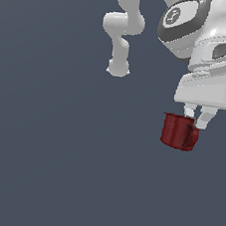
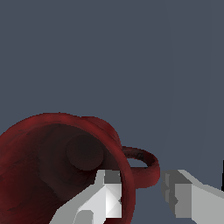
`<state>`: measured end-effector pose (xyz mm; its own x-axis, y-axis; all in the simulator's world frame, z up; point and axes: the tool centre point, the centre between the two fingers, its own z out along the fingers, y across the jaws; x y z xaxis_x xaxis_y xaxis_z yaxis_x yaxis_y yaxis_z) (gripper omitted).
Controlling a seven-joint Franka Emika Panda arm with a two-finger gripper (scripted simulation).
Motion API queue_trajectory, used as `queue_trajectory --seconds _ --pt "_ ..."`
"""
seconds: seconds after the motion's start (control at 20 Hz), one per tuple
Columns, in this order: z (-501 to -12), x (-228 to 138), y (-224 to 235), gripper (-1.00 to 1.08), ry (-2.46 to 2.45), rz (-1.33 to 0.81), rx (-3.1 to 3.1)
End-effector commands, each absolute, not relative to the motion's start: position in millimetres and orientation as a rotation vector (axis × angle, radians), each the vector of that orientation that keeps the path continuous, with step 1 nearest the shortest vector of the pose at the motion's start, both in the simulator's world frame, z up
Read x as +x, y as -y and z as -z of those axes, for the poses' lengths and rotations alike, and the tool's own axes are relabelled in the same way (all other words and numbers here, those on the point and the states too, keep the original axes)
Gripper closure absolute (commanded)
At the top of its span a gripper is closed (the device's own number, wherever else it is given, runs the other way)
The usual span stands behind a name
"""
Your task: Pick up the object and move it to a goal position.
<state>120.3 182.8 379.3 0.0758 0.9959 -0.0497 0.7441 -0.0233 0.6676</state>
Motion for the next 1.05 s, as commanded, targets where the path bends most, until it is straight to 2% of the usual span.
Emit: queue_trajectory --seconds 0.0,0.5,1.0 --pt "-403 120 -194 1.08 -1.678 -0.646 1.791" --pt "-460 113 -228 1.08 -1.565 -0.733 1.707" --pt "-478 108 -240 1.08 -1.527 -0.758 1.678"
